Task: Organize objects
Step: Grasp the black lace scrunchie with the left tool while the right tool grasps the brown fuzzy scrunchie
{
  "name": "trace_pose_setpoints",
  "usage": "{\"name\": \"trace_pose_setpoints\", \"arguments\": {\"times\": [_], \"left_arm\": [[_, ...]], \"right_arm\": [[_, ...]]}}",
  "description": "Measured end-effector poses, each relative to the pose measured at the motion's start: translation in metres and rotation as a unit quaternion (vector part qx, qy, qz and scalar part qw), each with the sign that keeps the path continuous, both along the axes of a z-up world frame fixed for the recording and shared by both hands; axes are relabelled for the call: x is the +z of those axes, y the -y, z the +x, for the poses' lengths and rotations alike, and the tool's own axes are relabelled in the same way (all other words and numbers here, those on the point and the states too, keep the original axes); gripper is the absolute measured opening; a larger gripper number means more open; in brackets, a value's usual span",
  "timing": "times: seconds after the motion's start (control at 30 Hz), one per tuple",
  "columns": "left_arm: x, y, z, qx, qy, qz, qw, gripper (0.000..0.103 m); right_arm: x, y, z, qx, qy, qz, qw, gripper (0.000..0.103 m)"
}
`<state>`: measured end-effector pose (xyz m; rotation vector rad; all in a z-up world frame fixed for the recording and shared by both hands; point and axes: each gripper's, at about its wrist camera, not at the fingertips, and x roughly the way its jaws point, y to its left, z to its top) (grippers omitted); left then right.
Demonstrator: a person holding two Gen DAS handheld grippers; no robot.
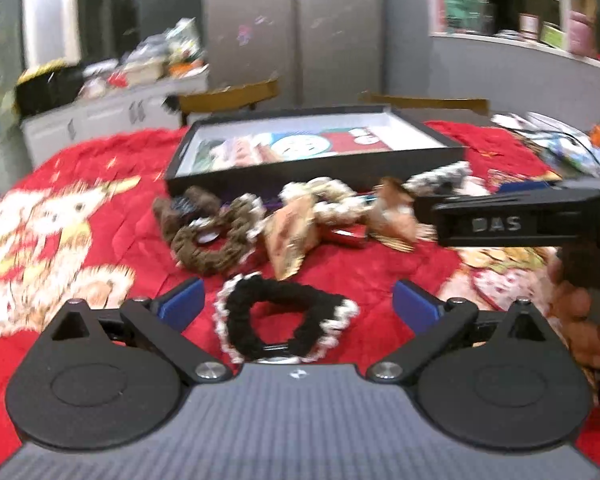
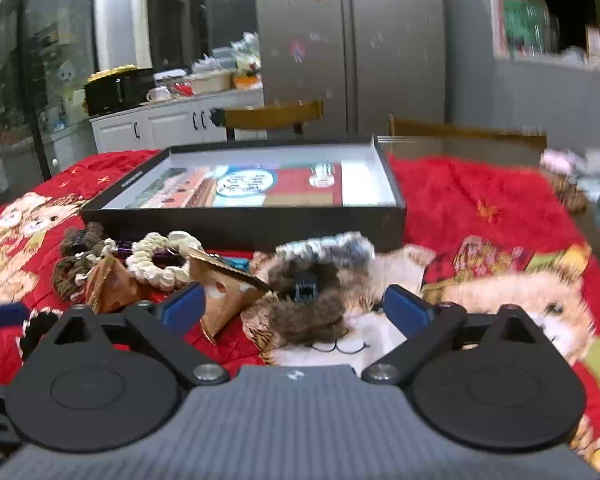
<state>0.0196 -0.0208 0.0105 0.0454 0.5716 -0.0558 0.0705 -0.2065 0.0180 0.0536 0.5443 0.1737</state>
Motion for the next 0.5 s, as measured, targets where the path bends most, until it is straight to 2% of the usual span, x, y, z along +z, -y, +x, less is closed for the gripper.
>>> {"name": "trace_pose_setpoints", "arguments": {"times": [0.03,0.1,0.17,0.23,0.37,0.5], "left_arm": [[-0.002,-0.002,0.004,0.009,-0.009,-0.003,0.9999,0.096],[-0.006,-0.005,0.013,0.032,-0.029,-0.003,0.9991,0.086],[-0.008,-0.008,0.018,0.031,-0.049,-0.01,0.9983,0.083],[-0.008,-0.013,0.016,0.031,-0.044,-0.022,0.9983,0.08],[-0.009,-0.01,0.013,0.027,-0.043,-0.014,0.9986,0.079],[-0.009,-0.01,0.012,0.028,-0.04,-0.022,0.9986,0.079]], "right_arm": [[-0.002,0.002,0.003,-0.005,-0.011,0.01,1.0,0.09],[-0.005,0.007,0.006,-0.018,-0.018,0.027,0.999,0.089],[-0.006,0.009,0.006,-0.024,-0.019,0.035,0.999,0.089],[-0.007,0.009,0.009,-0.022,-0.026,0.035,0.999,0.086],[-0.008,0.01,0.012,-0.022,-0.033,0.041,0.998,0.083],[-0.01,0.013,0.015,-0.036,-0.039,0.048,0.997,0.068]]}}
